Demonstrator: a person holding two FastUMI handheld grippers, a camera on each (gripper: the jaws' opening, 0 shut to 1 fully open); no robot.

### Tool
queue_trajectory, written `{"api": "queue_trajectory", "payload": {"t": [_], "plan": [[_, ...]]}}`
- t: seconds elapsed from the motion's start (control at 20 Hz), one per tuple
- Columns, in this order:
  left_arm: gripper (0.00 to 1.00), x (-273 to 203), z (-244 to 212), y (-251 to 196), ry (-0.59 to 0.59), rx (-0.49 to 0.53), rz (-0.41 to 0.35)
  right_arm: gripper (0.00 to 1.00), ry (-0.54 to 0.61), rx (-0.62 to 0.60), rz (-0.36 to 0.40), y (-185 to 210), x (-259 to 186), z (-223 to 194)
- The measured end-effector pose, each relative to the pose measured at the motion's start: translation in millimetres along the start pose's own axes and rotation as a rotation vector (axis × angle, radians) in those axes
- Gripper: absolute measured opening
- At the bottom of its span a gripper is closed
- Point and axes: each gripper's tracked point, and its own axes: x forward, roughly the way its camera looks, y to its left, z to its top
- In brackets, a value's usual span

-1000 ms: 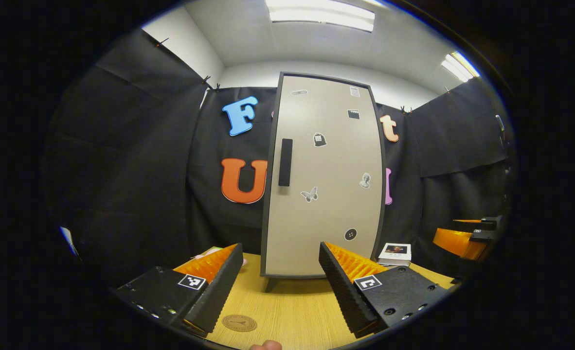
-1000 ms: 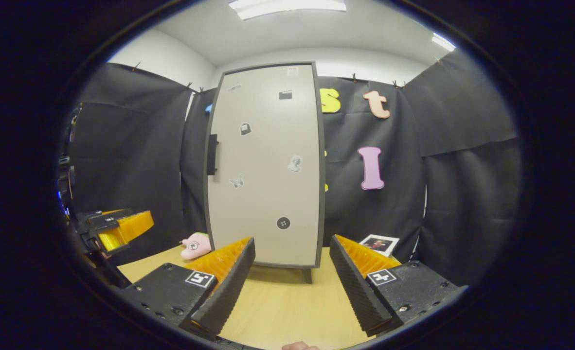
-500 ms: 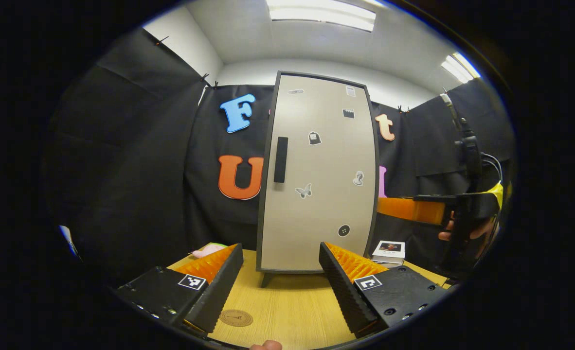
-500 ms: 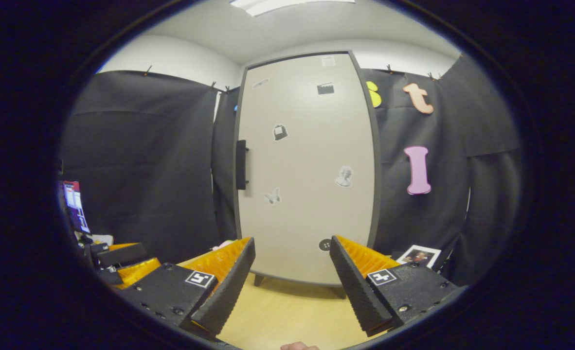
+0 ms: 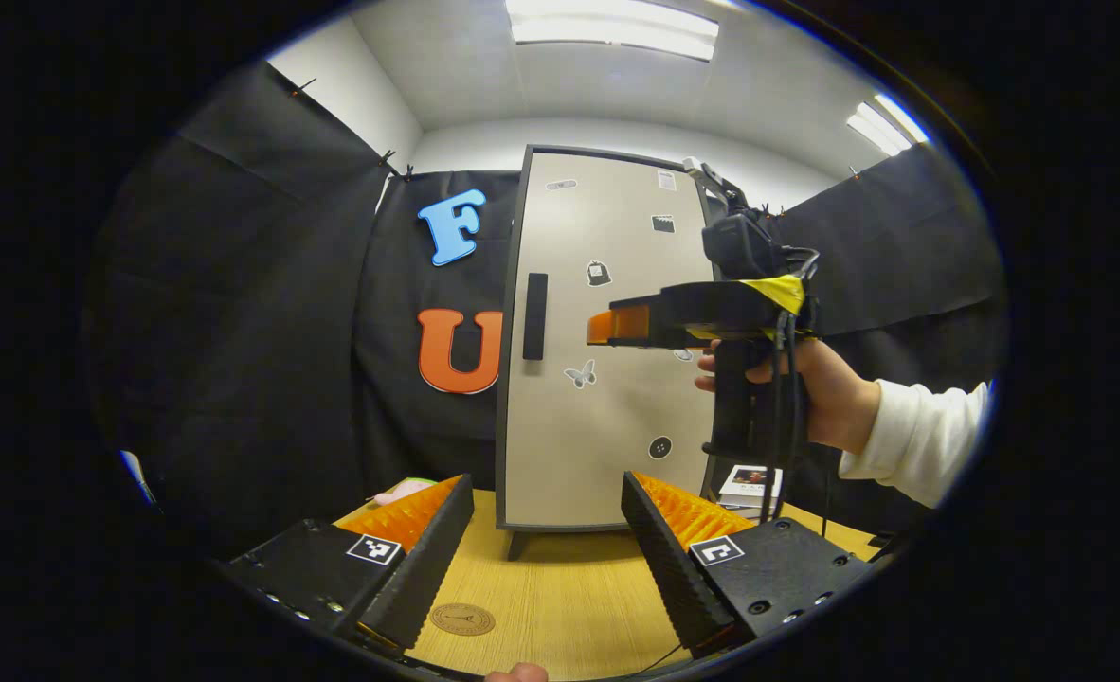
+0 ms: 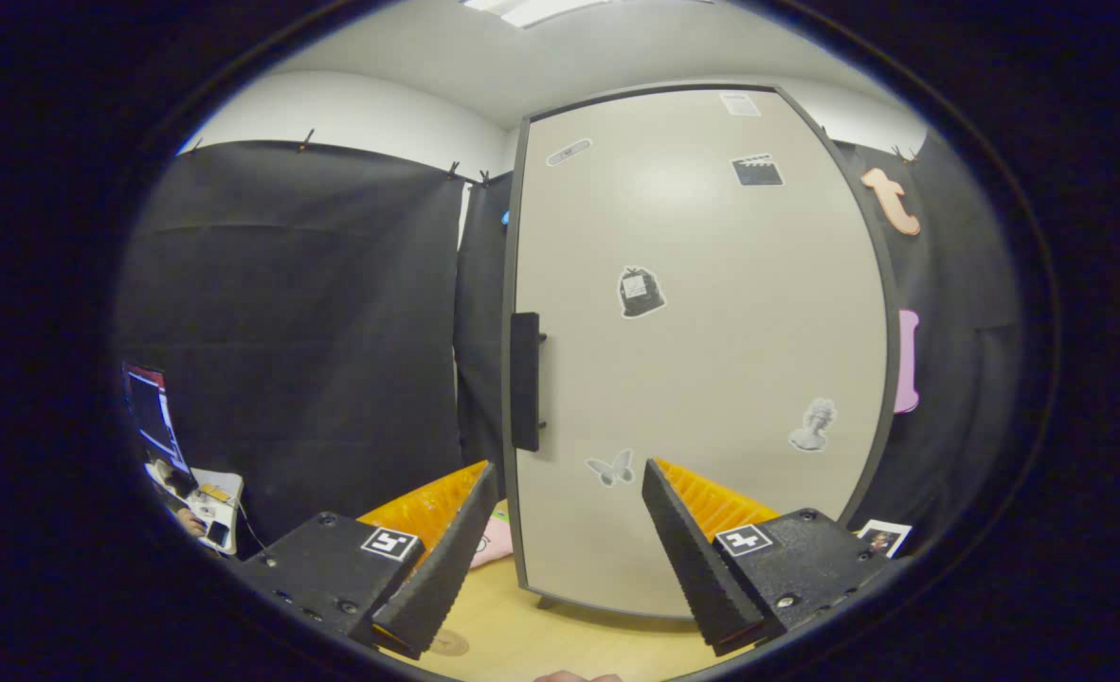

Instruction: Open the cabinet door with the right hand, grasp the bottle in the cabinet with the left hand and place it on the coaster, then close the cabinet door with the right hand.

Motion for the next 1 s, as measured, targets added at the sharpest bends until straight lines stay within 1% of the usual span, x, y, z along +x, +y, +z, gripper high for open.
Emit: {"api": "queue_trajectory", "payload": {"t": [0.05,0.1,0.25,0.3,0.35,0.4,0.65,0.7,0.8,0.85,0.95,1.0], "plan": [[0.94,-1.1,0.8,1.8,0.000,0.000,0.004,0.99,-0.001,-0.014,0.003,3.5,12.7,3.3],[0.95,-1.3,1.0,5.3,0.000,0.002,0.009,0.95,0.000,-0.032,0.001,5.9,25.0,5.9],[0.95,-4.4,0.2,12.2,0.004,0.004,0.026,0.94,0.019,-0.036,0.008,17.5,58.5,8.9],[0.95,-4.4,-0.2,14.7,0.005,0.005,0.028,0.99,0.029,-0.028,0.012,20.5,69.5,9.3],[0.95,-3.8,-1.2,16.4,0.009,0.007,0.032,0.99,0.040,-0.023,0.012,22.2,77.7,7.9],[0.94,-4.2,-1.8,20.0,0.012,0.009,0.037,0.95,0.045,-0.019,0.006,22.5,86.0,8.5],[0.95,-2.2,-4.5,33.7,0.018,0.011,0.063,0.94,0.054,-0.020,-0.005,27.3,109.5,5.5],[0.95,-2.0,-4.1,35.0,0.019,0.011,0.065,0.99,0.056,-0.027,-0.010,27.8,112.6,5.1],[0.95,-0.5,-3.2,35.5,0.018,0.011,0.066,0.98,0.059,-0.037,-0.019,26.8,118.4,4.1],[0.95,1.3,-3.7,36.2,0.018,0.011,0.065,0.94,0.064,-0.034,-0.019,26.7,119.6,2.9],[0.95,1.5,-4.0,36.5,0.019,0.013,0.064,0.92,0.072,-0.025,-0.012,27.9,123.5,1.0],[0.95,1.5,-3.9,36.5,0.021,0.013,0.062,0.86,0.070,-0.024,-0.020,27.3,124.0,1.5]]}}
